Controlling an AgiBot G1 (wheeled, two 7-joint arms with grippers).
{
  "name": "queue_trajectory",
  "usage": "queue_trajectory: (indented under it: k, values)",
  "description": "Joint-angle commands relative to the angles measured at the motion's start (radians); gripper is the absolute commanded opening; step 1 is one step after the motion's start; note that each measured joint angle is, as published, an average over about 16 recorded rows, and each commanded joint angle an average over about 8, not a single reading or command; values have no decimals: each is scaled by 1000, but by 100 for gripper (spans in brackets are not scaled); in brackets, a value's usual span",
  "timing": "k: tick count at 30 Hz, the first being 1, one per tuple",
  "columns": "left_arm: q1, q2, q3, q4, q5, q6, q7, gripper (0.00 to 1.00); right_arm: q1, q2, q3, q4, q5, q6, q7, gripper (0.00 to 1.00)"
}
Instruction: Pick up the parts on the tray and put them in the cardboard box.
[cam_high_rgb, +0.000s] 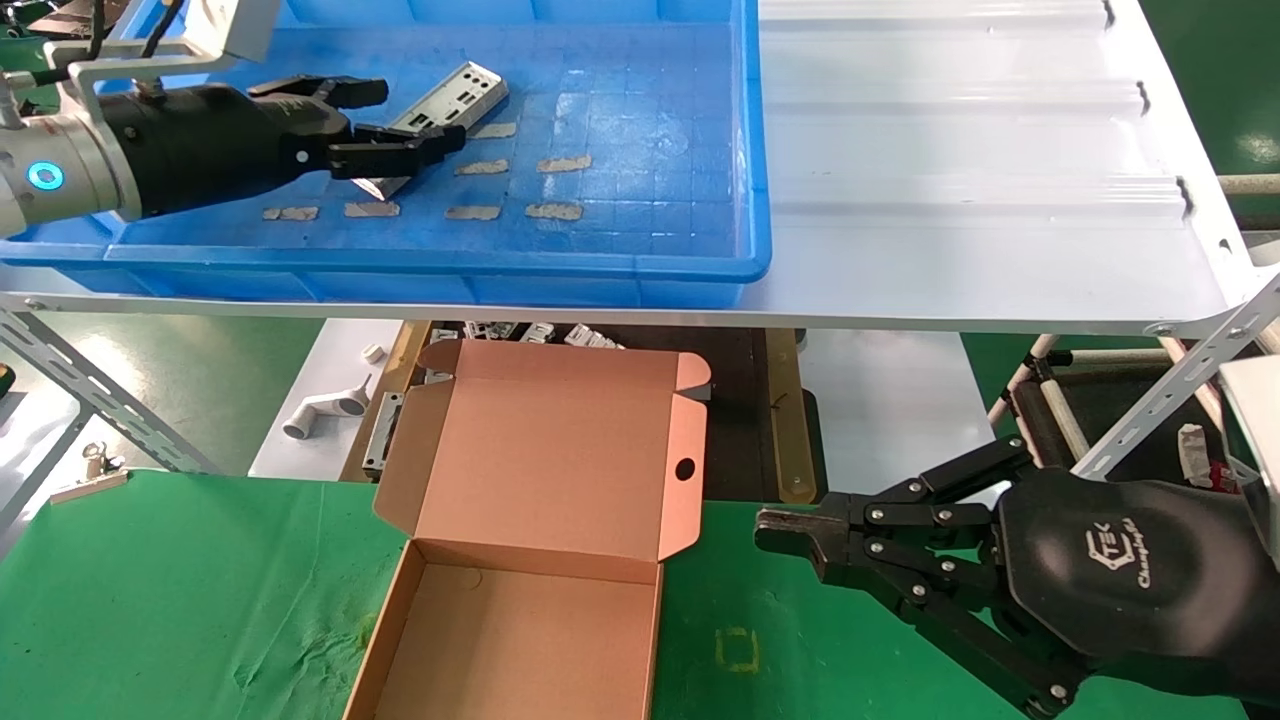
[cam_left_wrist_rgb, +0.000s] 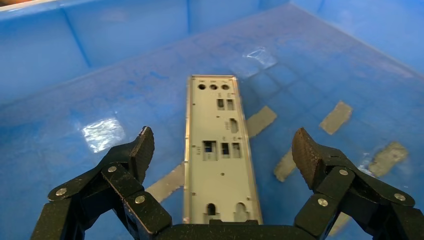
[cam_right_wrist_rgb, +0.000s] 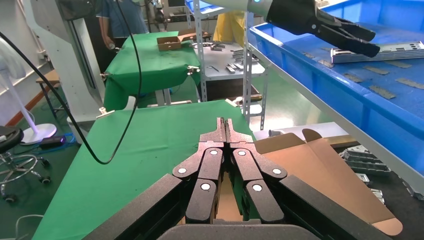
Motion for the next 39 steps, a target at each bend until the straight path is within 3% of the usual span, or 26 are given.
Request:
queue_trajectory:
  k: [1,4,6,9,13,16,39]
  values:
    - [-1,4,0,6,1,-11,1,100,0,0,0,0,0,0,0,0]
    - [1,9,-3,10,-3,-28,9,100,0,0,0,0,0,0,0,0]
    - [2,12,-4,14,-6,-39,12,93,0,0,0,0,0,0,0,0]
    - [3,16,-6,20,-8,-54,13,68,0,0,0,0,0,0,0,0]
    - [4,20,-8,26,-10,-68,10,20,0,0,0,0,0,0,0,0]
    - [4,21,-9,28,-13,-72,9,3,0,0,0,0,0,0,0,0]
    - [6,19,-11,31,-15,-58,-4,0,0,0,0,0,0,0,0,0]
